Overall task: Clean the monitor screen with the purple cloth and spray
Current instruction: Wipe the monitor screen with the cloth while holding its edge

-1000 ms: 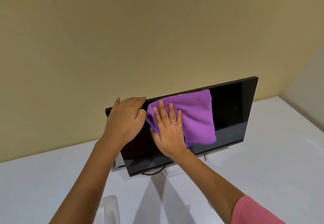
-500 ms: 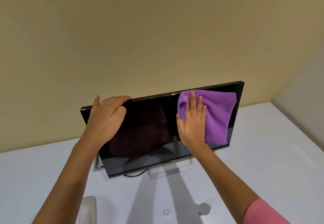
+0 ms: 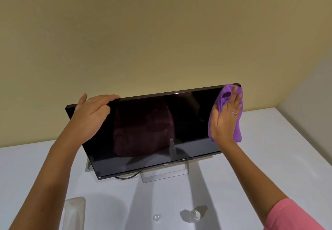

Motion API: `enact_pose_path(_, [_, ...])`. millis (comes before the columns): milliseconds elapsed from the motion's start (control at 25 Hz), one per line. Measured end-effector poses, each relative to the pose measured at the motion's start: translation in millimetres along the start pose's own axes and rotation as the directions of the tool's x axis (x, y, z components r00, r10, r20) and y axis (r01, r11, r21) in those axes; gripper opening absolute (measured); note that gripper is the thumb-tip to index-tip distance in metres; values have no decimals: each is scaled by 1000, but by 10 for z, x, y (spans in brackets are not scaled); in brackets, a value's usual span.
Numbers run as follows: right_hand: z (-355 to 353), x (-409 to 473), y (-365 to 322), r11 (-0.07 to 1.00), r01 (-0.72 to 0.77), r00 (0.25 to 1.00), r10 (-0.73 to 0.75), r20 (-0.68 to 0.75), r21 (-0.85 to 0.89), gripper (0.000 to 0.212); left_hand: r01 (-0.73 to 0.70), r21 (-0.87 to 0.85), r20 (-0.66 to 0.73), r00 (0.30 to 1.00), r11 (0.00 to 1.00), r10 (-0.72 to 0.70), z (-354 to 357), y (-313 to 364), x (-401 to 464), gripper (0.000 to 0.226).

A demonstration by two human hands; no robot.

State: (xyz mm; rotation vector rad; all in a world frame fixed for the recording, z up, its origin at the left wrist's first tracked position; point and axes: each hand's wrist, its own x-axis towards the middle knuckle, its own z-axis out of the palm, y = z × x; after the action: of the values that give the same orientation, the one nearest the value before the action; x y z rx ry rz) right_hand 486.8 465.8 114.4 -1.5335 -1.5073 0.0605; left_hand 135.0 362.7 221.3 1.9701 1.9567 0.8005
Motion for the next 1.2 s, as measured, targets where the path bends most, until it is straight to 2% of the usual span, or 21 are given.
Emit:
enact_pose_path(320, [40,-337,202,999,-50,997,51,56,-13,72,25,10,12,1000,1000,-25,-12,45,1,55])
enact_pose_path(520, [71,-782,484,988,-141,978,150,149,-67,85,44,-9,26,999,999,-43,-21,50,-5,54])
enact_pose_path(600, [86,-810,479,985,-146,977,159,145,-97,83,55,-17,31,998,998,-54,-25,52,-9,56])
enact_pose_path(720, [103,-647,295,990,-132,984,136,117,-46,72,42,1,43,998,999,-42,-31,32,-27,60])
enact_pose_path(960, [68,7,-110,1000,-5,1000,5,-14,16,72,17,7,63,998,1000,-17,-28,-2,-23,61])
enact_pose_path(1200, [43,-89,38,999,50,999,-50,2,12,77,-40,71,11,999,997,39,-16,5,-29,58])
